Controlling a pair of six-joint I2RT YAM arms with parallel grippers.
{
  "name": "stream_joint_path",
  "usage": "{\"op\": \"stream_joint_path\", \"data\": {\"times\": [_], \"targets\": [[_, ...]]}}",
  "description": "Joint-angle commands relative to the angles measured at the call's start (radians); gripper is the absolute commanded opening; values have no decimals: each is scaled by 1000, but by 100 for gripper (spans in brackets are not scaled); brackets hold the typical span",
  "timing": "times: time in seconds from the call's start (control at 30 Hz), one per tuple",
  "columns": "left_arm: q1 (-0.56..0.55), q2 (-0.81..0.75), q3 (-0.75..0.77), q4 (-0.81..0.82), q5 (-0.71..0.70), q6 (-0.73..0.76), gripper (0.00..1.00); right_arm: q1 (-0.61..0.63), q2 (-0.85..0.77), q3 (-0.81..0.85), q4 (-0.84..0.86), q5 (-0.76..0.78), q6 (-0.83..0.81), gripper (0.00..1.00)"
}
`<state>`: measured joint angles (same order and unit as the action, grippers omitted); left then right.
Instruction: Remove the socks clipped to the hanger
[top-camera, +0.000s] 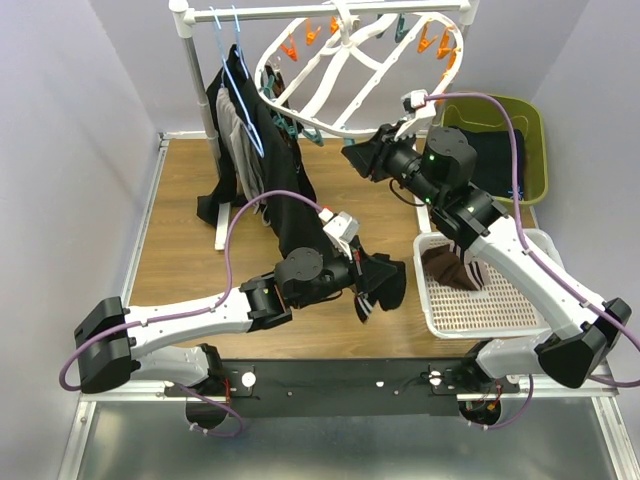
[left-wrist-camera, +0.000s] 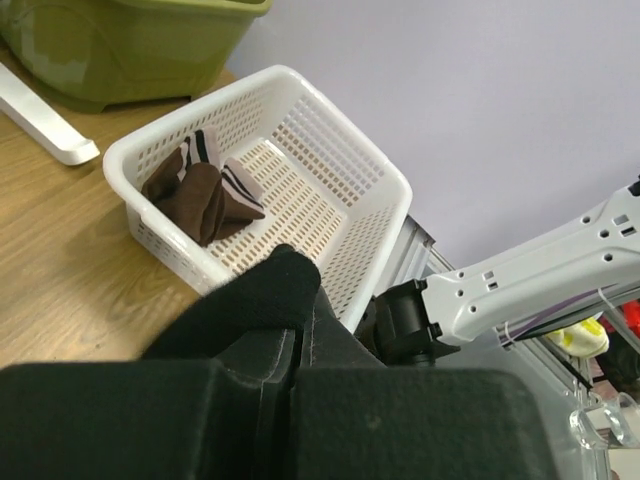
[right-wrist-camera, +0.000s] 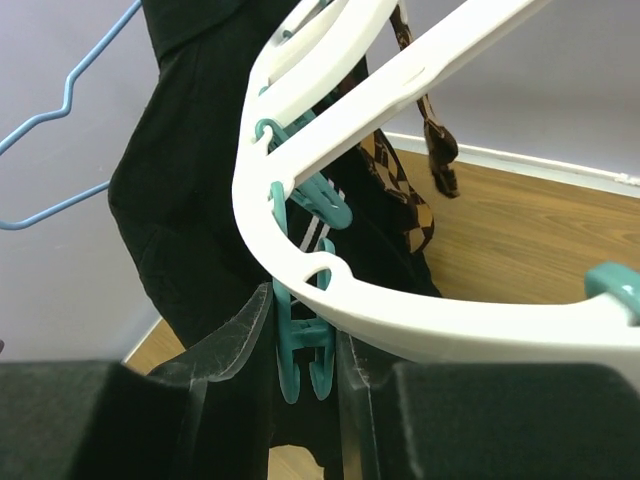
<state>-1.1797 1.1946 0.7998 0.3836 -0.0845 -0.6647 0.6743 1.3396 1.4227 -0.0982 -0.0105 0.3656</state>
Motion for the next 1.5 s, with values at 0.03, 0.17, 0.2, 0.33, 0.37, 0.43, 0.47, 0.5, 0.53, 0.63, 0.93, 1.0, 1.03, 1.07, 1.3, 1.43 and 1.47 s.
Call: {"op": "stream_joint_path", "data": {"times": [0.03, 0.17, 0.2, 0.33, 0.37, 0.43, 0.47, 0.5, 0.53, 0.63, 0.93, 1.0, 1.03, 1.07, 1.3, 1.43, 1.47], "targets": [[-5, -35, 27, -63, -24, 11, 0, 1, -57, -31, -106, 64, -13, 37], [-3, -35, 81, -132, -76, 51, 0, 1, -123, -73, -164, 67, -33, 70], [-1, -33, 91, -146, -84, 66, 0, 2, -132, -73, -185, 64, -46, 75], [5, -38, 128, -184, -96, 97, 0, 1, -203, -123, -262, -18, -74, 100], [6, -39, 133, -193, -97, 100, 0, 1, -220, -140, -288, -37, -79, 100], [8, -46, 134, -201, -92, 109, 0, 1, -287, -177, -307, -106, -86, 100], [9, -49, 133, -207, -89, 114, 0, 1, -315, -221, -320, -132, -89, 100], [9, -52, 131, -209, -86, 117, 0, 1, -339, -243, -324, -160, -90, 100], [11, -58, 128, -210, -77, 117, 0, 2, -391, -266, -330, -205, -90, 100], [14, -76, 116, -213, -49, 114, 0, 2, -468, -343, -342, -307, -79, 100], [15, -147, 99, -178, 120, 139, 0, 1, -612, -490, -319, -563, -67, 100], [17, -158, 101, -184, 103, 145, 0, 1, -623, -487, -313, -530, -50, 100], [20, -159, 105, -192, 62, 149, 0, 1, -625, -479, -305, -493, -45, 100], [23, -155, 127, -215, 46, 149, 0, 2, -622, -470, -298, -473, -45, 100], [32, -128, 200, -265, -89, 105, 0, 1, -528, -358, -247, -327, 10, 100], [32, -101, 217, -267, -87, 108, 0, 1, -452, -274, -250, -325, -25, 100], [31, -98, 220, -273, -78, 108, 0, 1, -423, -253, -256, -321, -31, 100]]}}
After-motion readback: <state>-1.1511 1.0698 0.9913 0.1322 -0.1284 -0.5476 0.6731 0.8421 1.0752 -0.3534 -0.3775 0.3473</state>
